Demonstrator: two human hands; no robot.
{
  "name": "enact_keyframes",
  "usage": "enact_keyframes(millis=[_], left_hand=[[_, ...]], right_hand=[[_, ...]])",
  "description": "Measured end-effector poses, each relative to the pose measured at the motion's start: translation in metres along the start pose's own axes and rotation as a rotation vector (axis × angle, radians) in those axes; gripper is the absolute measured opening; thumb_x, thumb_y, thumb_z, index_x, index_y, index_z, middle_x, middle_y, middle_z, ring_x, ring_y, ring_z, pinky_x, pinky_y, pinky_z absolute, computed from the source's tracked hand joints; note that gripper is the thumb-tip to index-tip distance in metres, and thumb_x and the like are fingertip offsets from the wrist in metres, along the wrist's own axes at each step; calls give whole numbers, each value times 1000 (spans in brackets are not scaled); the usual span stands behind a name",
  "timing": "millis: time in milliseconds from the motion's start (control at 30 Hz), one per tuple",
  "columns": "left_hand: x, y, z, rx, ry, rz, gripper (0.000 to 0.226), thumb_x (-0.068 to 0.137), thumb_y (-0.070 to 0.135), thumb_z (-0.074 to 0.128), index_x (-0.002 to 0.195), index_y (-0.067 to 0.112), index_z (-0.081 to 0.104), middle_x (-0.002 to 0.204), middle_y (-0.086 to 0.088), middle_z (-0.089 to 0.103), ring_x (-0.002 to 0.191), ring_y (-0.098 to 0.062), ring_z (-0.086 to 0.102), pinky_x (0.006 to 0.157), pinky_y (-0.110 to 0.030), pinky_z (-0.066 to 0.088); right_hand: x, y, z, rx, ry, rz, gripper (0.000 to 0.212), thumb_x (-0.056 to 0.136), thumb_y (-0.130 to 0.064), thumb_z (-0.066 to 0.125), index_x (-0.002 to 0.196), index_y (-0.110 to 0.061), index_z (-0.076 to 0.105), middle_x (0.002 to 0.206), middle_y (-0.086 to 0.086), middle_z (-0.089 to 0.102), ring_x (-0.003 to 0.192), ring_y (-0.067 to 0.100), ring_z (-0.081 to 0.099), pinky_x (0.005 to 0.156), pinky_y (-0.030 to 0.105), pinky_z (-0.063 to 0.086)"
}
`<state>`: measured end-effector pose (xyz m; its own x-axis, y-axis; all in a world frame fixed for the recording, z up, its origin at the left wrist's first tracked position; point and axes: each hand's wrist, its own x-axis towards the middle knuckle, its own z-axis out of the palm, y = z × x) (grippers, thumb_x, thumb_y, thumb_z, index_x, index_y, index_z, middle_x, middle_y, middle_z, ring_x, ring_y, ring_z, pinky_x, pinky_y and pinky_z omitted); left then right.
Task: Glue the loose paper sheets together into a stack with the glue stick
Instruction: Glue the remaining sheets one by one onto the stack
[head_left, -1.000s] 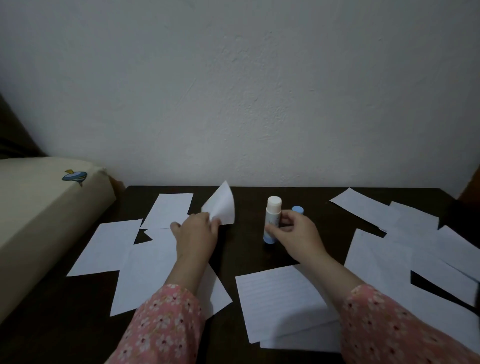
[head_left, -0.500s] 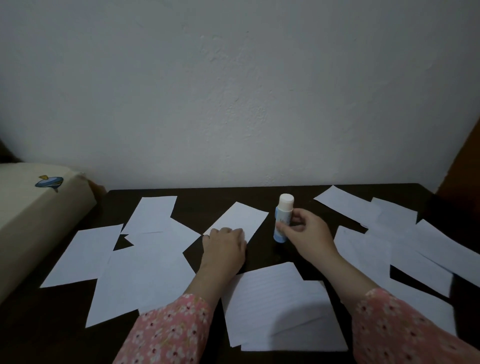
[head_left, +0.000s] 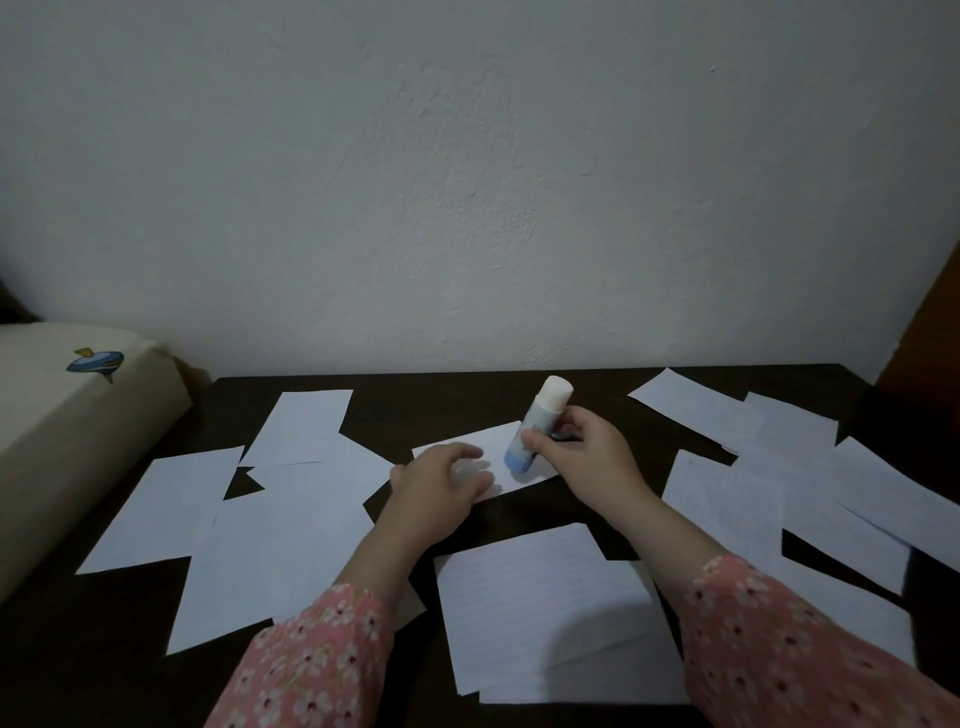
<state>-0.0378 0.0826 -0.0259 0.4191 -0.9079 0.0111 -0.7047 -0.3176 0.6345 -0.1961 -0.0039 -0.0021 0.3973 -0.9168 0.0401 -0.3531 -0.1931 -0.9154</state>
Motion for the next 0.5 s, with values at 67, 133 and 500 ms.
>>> enact_keyframes(millis=[67, 133, 500], left_hand=[[-5, 5, 1, -244, -76, 52, 44, 87, 46, 63, 129, 39, 49, 127, 16, 53, 117, -6, 48, 93, -30, 45], [-9, 11, 5, -386, -67, 78, 46, 85, 45, 65, 128, 39, 48, 116, 19, 55, 101, -4, 57, 73, -17, 46], [-9, 6, 7, -643, 133, -115, 28, 103, 35, 33, 117, 19, 52, 102, 1, 63, 92, -11, 59, 70, -26, 47]], right_hand=[[0, -1, 5, 77, -5, 0, 44, 85, -34, 70, 123, -19, 56, 116, -5, 60, 106, 7, 54, 89, 27, 47], [-1, -1, 10, 155, -8, 12, 38, 83, -37, 71, 116, -23, 57, 111, -7, 61, 109, 11, 58, 94, 35, 51], [-8, 46, -10, -635, -244, -207, 56, 86, -51, 61, 138, -41, 43, 139, -17, 41, 133, 6, 31, 110, 36, 24]])
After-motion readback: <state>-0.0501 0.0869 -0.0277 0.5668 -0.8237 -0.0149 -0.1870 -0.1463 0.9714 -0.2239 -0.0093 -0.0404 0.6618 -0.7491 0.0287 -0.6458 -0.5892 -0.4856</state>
